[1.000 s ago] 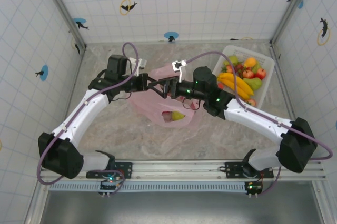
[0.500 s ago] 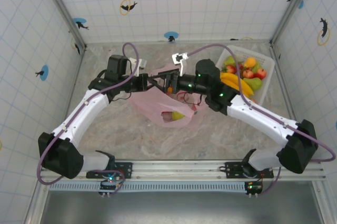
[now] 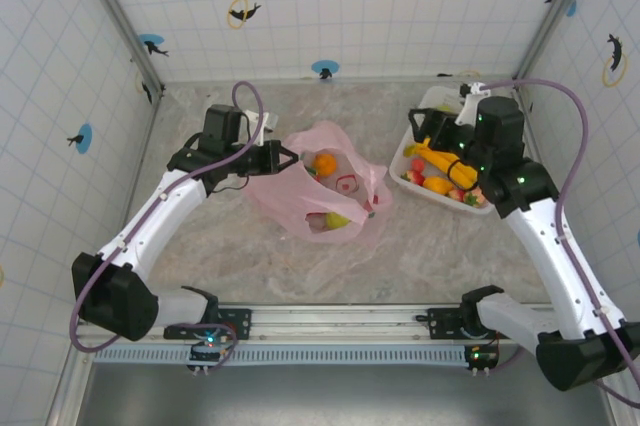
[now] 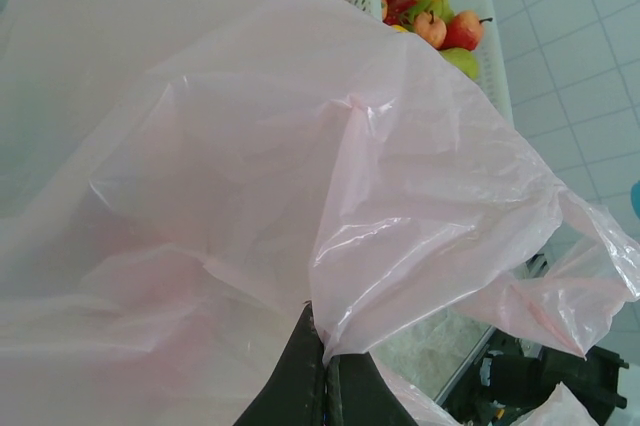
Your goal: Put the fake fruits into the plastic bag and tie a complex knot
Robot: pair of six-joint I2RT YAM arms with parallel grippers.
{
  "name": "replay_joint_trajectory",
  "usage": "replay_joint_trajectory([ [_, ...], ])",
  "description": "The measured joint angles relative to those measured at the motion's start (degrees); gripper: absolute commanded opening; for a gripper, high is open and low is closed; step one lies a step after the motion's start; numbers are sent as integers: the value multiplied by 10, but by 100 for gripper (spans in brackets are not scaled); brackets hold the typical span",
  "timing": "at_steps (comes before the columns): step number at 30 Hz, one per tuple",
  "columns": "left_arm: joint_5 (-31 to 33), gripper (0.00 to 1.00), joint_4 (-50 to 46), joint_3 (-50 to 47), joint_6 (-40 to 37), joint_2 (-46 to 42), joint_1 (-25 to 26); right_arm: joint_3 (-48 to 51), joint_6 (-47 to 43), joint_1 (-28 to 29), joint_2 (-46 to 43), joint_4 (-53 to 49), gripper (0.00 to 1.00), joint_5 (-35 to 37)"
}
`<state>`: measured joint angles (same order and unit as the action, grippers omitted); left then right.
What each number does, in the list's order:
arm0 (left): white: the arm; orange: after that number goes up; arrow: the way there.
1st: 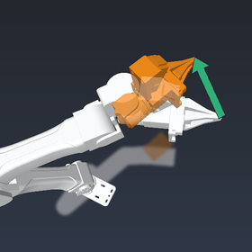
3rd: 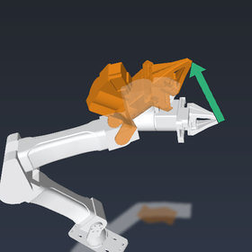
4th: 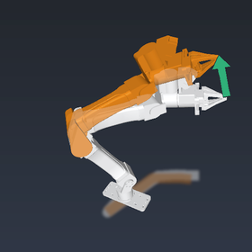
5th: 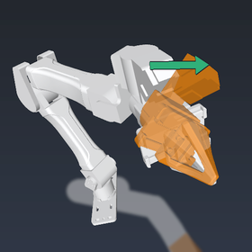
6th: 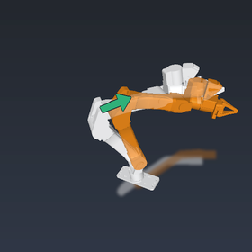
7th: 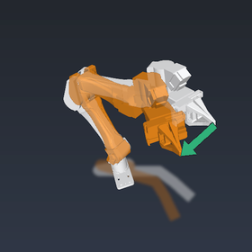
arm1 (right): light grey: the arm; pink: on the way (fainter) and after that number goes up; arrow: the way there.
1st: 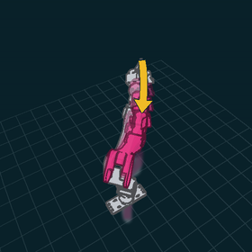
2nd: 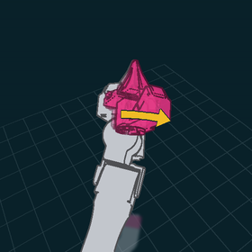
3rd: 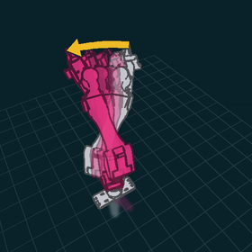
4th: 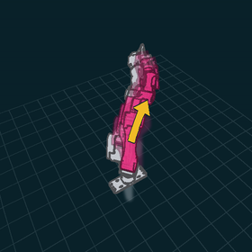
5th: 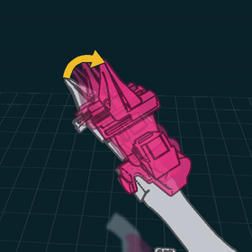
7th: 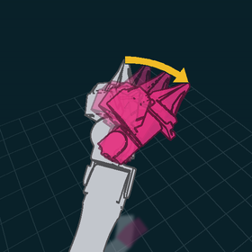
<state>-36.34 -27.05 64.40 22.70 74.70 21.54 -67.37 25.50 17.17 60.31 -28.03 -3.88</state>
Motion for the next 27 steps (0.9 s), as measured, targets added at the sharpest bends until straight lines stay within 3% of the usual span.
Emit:
replay_joint_trajectory([
  [6, 2, 0, -2, 0, 0, 0, 0, 5, -68, -56, 37, -181, 89, 114],
  [12, 2, 0, -4, 2, 0, 0, 0, 27, -114, -101, 70, -249, 87, 176],
  [27, 2, 0, -8, 2, -2, 0, 0, 32, -136, -108, 194, -275, 84, 187],
])
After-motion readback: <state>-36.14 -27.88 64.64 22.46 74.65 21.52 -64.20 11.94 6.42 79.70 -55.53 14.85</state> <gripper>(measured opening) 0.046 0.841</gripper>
